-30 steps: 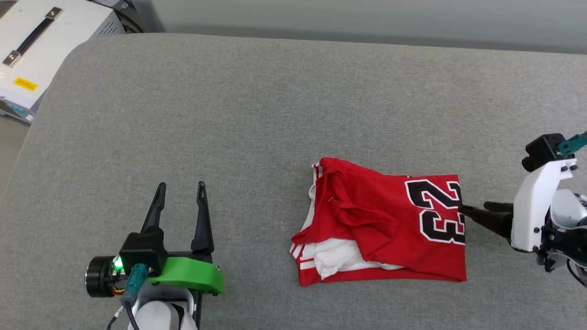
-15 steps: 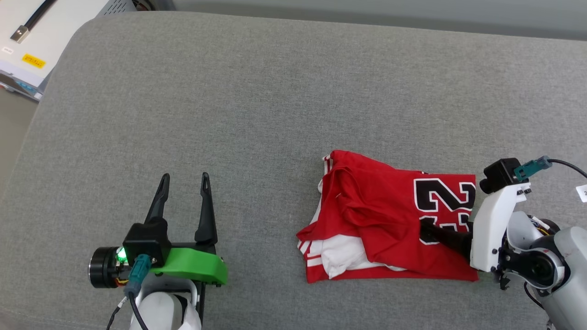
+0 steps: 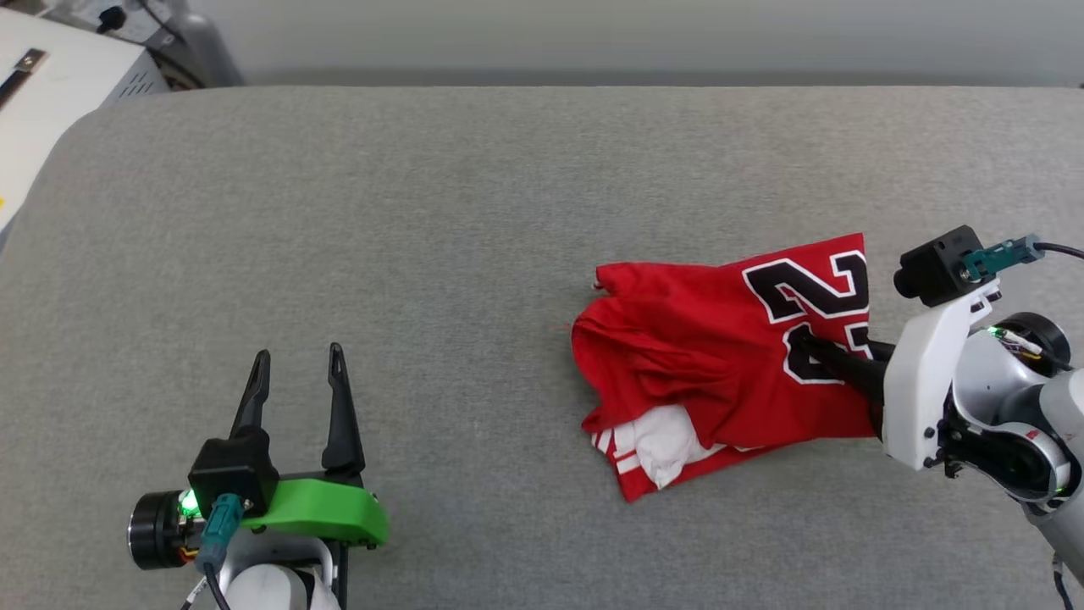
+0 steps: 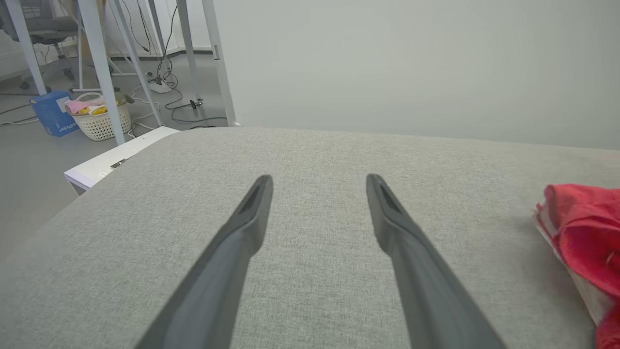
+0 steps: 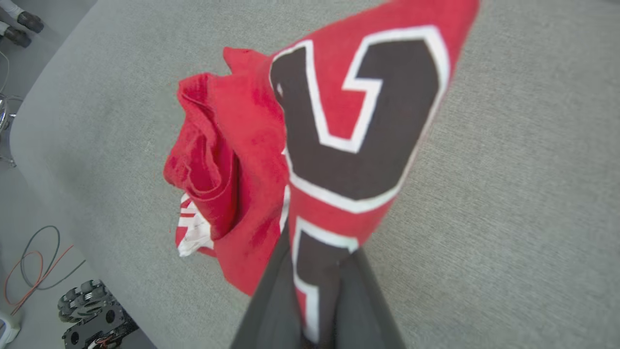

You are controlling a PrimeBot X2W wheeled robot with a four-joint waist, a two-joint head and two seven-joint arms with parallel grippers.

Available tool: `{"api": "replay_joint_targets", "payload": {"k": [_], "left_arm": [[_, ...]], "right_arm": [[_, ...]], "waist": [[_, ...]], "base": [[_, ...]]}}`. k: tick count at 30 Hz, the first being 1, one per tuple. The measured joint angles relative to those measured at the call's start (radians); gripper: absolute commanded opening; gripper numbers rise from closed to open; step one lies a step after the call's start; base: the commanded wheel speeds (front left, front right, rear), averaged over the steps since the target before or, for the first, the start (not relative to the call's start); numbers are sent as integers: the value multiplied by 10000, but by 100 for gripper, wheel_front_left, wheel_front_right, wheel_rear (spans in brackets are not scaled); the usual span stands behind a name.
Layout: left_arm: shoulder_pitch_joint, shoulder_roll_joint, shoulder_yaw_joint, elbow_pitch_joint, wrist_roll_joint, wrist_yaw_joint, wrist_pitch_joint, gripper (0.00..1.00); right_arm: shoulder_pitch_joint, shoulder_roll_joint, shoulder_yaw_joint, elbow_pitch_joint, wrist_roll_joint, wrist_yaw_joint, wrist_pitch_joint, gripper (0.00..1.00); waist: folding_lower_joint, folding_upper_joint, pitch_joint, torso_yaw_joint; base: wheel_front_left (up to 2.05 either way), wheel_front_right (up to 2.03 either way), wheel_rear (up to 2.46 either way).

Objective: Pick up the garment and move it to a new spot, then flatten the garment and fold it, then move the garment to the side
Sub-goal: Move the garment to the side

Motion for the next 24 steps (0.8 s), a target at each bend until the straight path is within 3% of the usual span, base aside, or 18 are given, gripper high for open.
{"api": "replay_joint_targets", "payload": {"k": [11,14,15,24], "left_arm": [[31,31,288,-627,201,-19,0,100],[-42,115,355,-825,295,-52,0,100],[-233,236,451,-1034,384,-84,0,100],[-929,527,410,-1438,665,-182,0,100]], "right_arm": [[-433,-1097,-153,-69,-2,2,221,0],[-687,-1310,-368,418,-151,2,109,0],[-1039,-1473,-589,1131,-456,0,-123,0],[-2476,-2408,-989,3398,-1634,2,-725,0]], "waist": [[0,0,31,-1712],[0,0,299,-2058],[0,0,715,-2309],[0,1,2087,-2541]], "base": [[0,0,0],[0,0,0],[0,0,0],[0,0,0]]}}
